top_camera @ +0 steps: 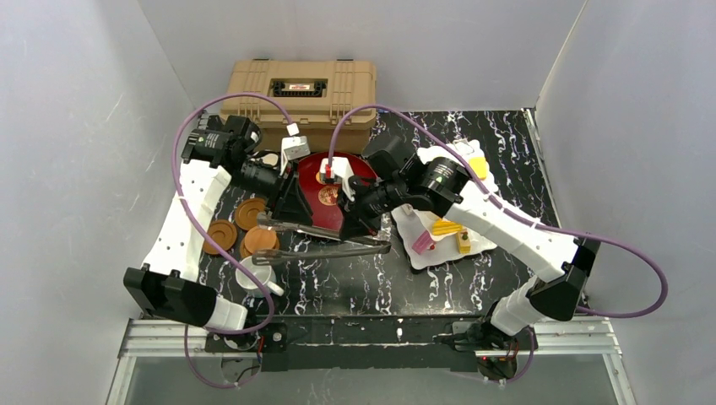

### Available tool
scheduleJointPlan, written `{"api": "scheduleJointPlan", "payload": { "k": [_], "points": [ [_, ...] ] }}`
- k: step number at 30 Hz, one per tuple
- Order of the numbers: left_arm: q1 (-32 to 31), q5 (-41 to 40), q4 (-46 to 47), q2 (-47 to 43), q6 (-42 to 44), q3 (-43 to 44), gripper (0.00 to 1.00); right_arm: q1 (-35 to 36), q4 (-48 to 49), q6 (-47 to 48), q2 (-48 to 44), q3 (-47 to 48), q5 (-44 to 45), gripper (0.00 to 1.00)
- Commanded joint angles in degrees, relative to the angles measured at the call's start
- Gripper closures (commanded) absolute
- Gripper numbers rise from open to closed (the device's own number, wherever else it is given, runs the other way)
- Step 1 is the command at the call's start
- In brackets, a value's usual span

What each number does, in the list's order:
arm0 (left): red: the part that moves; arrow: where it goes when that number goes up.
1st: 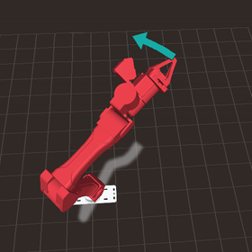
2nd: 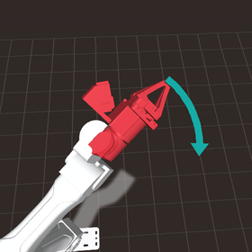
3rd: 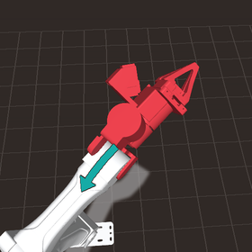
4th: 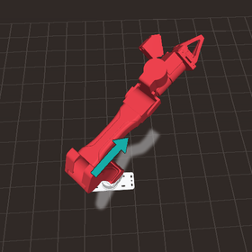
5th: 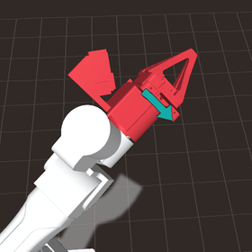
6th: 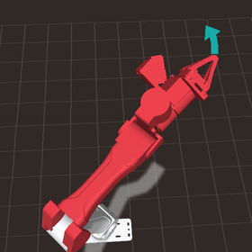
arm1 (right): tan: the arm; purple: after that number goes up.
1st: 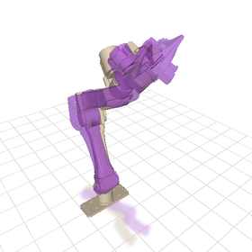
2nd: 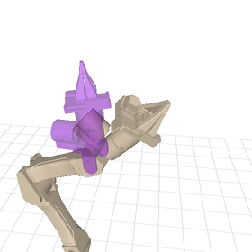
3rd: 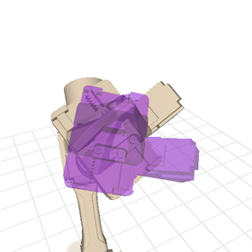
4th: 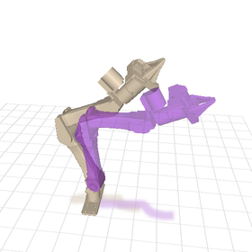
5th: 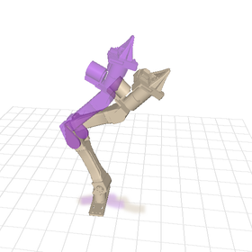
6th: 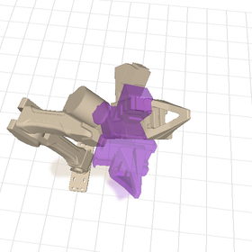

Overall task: Serve the afternoon tea
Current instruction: Pick up the clamp from the center of the board.

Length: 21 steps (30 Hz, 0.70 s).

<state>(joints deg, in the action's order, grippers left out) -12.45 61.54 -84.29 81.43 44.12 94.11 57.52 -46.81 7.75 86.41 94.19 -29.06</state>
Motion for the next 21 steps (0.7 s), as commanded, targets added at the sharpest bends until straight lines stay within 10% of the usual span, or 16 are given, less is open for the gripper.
{"api": "scheduleJointPlan", "payload": {
  "k": [1, 21],
  "points": [
    [-0.2, 2.4, -4.5, 1.1, 4.6, -0.7, 0.68, 0.1, 0.1, 1.0, 0.7, 3.6, -3.0, 0.99],
    [-0.3, 1.4, -9.5, -1.1, 14.0, -3.6, 0.86, 0.1, -1.5, 1.7, 1.7, 8.4, -1.5, 0.99]
  ]
}}
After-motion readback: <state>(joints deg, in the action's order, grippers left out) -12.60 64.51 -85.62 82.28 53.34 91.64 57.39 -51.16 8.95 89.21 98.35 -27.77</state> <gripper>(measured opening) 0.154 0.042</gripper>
